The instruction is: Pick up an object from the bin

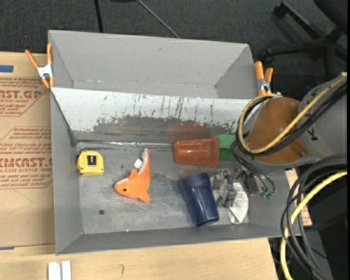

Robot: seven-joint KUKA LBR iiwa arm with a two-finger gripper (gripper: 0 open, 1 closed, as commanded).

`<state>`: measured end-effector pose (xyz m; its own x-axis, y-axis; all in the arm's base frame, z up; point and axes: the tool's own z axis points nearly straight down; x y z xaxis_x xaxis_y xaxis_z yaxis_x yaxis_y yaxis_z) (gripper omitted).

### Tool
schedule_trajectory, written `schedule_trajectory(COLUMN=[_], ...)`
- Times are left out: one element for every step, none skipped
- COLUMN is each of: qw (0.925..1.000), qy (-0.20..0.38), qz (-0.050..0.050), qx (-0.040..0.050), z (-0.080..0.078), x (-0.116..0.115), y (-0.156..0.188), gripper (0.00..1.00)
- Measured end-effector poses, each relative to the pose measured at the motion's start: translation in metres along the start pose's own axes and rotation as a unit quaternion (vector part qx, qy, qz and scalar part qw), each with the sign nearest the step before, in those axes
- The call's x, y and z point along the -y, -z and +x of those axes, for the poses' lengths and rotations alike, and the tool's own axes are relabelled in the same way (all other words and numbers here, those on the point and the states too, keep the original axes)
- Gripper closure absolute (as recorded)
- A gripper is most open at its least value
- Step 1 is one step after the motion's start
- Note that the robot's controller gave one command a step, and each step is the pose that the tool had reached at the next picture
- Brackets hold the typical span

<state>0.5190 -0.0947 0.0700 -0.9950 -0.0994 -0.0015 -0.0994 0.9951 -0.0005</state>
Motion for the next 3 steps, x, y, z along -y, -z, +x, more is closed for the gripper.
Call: schedule_trajectory(qw=[1.0, 1.0, 1.0], qy=[0.0, -0.003, -0.003], qz=[0.0, 0.0, 0.0], qx=[0.0, -0.0014, 0.0005], z=[0.0, -0.014, 0.011], x=[0.0, 0.003, 0.004], y=[0.0, 0.041, 0.175], gripper=[1.0, 1.0, 1.0])
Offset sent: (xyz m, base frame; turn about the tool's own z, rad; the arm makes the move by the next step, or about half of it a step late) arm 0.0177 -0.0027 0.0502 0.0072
